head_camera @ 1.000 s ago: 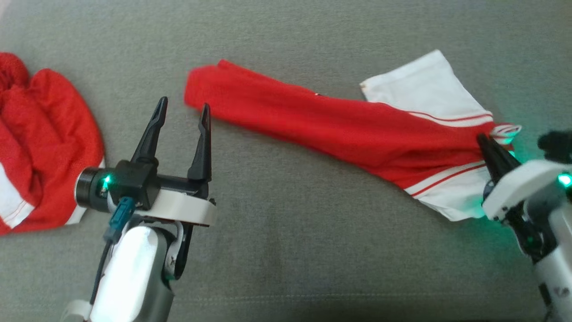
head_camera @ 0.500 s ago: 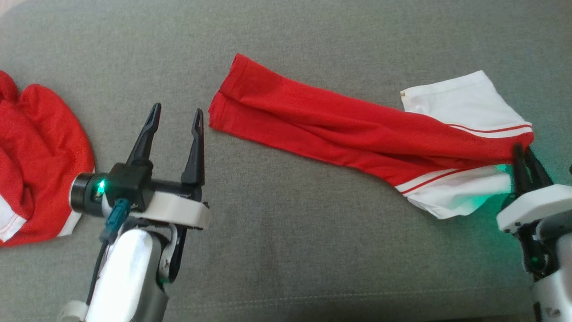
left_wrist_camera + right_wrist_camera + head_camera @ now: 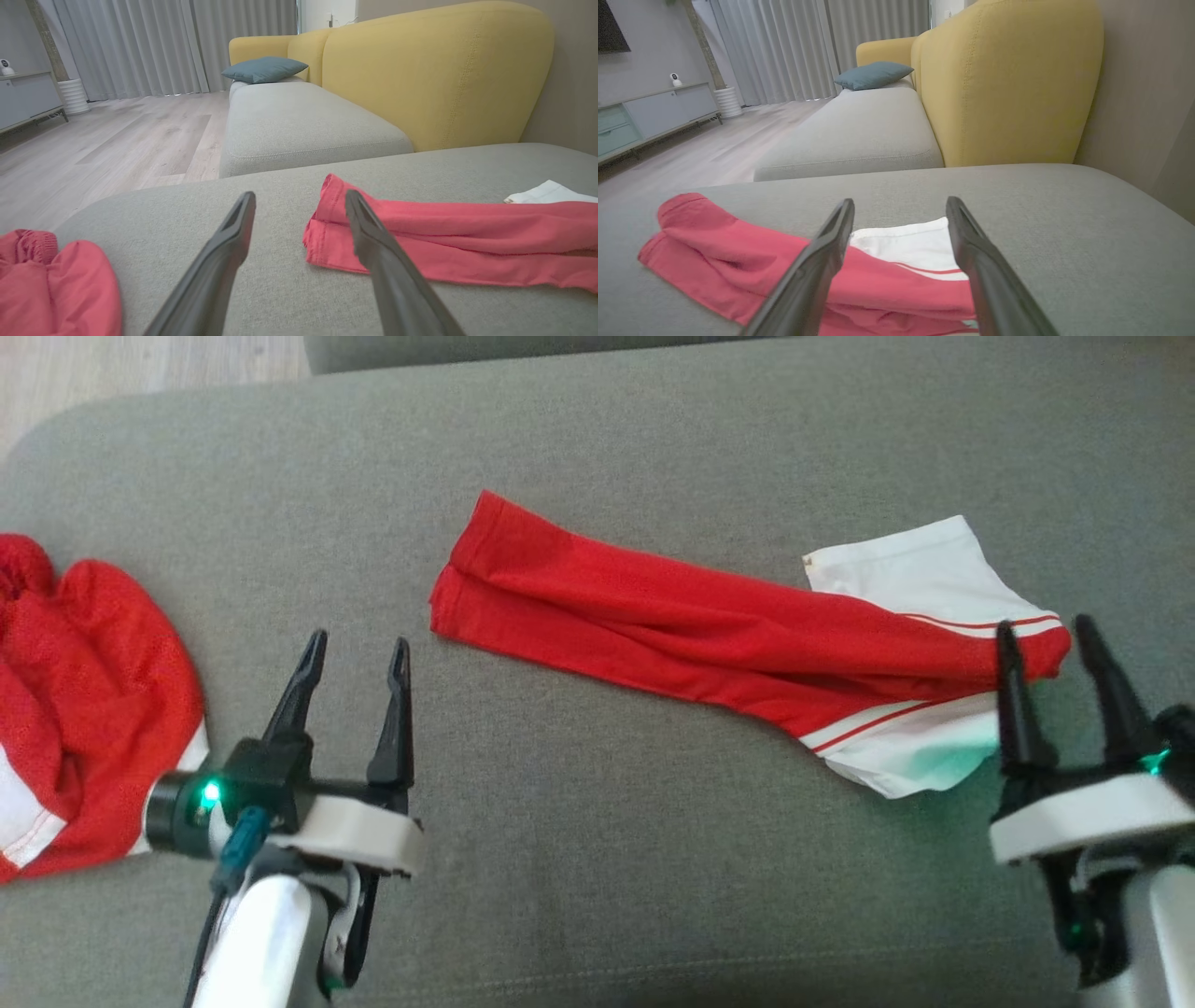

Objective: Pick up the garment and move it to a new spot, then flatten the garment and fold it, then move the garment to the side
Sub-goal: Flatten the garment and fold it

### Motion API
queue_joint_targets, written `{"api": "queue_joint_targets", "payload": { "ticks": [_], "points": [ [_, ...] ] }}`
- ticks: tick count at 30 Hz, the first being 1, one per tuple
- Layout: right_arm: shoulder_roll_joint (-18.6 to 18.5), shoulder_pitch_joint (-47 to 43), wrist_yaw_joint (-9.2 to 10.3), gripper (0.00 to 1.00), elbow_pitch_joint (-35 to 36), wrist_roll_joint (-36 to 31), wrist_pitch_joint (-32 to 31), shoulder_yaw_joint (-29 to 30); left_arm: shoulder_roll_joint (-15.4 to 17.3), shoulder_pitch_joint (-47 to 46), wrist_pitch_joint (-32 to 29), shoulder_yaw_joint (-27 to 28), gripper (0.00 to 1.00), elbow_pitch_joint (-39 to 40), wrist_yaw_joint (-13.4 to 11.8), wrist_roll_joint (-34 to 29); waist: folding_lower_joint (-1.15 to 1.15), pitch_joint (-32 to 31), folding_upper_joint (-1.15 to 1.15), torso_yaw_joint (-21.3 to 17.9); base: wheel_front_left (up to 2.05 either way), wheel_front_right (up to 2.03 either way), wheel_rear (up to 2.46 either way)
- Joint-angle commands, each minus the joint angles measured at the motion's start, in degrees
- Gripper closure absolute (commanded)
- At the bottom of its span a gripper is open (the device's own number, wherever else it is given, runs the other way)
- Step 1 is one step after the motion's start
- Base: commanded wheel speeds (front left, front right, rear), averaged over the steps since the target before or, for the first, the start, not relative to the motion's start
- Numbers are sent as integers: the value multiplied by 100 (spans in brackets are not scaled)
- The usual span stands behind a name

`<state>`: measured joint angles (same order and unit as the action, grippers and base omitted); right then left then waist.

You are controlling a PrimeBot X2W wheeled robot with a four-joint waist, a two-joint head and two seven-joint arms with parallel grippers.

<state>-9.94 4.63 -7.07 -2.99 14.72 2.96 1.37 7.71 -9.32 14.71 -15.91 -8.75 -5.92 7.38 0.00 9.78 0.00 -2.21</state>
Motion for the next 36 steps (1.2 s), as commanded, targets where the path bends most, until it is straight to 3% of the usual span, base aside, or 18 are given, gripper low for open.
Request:
{"api": "queue_joint_targets", "payload": {
  "ticks": [1,9,19,23,30,36],
  "points": [
    [-6,-56,-42,0,321,-50,-49,-157,137,-81,29,229,0,168,-43,25,0,-61,0,-14,0,0,0],
    [255,-481,-42,0,1019,-120,-341,-258,173,81,-4,250,0,190,-137,73,0,-153,0,-34,0,0,0],
    [312,-522,-42,0,1172,-138,-453,-247,206,14,-58,215,0,242,-184,73,0,-63,0,-32,0,0,0],
    [325,-467,-42,0,1201,-114,-467,-281,158,-302,-192,76,0,148,-76,66,0,71,0,-54,0,0,0],
    [286,-264,-42,0,1157,-13,-480,-472,20,-1324,-776,-107,0,-845,259,208,0,412,0,-272,0,0,0],
    [286,-92,-42,0,1034,88,-450,-583,-30,-2174,-1261,23,0,-2372,448,511,0,652,0,-535,0,0,0]
  ]
}}
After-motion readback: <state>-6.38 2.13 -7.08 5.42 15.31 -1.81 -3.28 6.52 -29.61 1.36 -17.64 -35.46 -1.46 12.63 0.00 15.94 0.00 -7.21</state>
